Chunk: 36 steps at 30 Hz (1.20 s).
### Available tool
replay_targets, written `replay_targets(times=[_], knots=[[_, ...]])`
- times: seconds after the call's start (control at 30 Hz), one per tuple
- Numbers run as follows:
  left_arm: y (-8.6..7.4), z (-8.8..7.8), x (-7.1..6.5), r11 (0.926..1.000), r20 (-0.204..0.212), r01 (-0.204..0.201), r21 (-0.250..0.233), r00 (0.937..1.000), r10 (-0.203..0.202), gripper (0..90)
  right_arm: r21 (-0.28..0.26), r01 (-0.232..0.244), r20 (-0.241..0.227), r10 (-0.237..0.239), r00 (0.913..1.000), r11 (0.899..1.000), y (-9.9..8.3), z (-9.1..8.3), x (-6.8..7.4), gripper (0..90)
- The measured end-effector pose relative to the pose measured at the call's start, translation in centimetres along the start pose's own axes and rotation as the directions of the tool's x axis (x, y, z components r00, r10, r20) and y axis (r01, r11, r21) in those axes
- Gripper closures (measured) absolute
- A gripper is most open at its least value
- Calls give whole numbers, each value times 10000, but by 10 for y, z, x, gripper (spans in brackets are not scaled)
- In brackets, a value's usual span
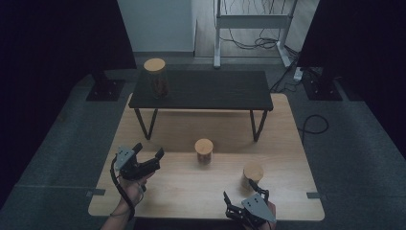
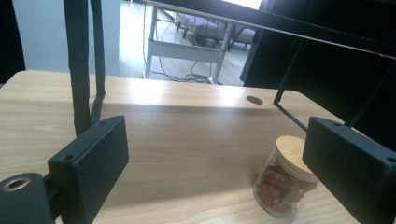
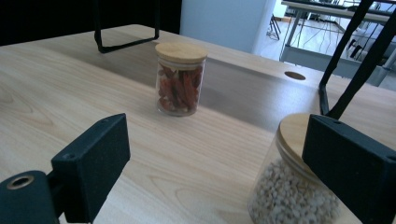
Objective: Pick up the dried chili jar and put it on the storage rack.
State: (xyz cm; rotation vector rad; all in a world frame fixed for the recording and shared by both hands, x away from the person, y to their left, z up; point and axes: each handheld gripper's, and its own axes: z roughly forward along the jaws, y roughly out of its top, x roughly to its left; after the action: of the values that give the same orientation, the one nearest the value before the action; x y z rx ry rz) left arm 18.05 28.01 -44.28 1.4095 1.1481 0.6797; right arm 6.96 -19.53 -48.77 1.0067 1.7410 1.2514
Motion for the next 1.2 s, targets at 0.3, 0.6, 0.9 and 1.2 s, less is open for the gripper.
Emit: replay_targets(times=[0.3, 0.6, 0.9, 1.2], knots=[[-3, 6, 4, 9995, 15, 93, 294, 10000, -93, 66, -310, 182, -149, -186, 9997, 9994, 13, 18, 0, 70], [-3, 7, 6, 9992, -5, 121, 380, 9999, -121, 66, -397, 295, -127, -300, 9995, 9988, 31, 43, 0, 53], [-3, 8, 7, 9987, 17, 218, 462, 9998, -219, 66, -351, 164, 36, -163, 9999, 9992, 37, 50, 1, 36], [-3, 8, 7, 9986, 41, 227, 476, 9997, -229, 66, -25, 14, 32, -14, 10000, 10000, 49, 58, 5, 5]])
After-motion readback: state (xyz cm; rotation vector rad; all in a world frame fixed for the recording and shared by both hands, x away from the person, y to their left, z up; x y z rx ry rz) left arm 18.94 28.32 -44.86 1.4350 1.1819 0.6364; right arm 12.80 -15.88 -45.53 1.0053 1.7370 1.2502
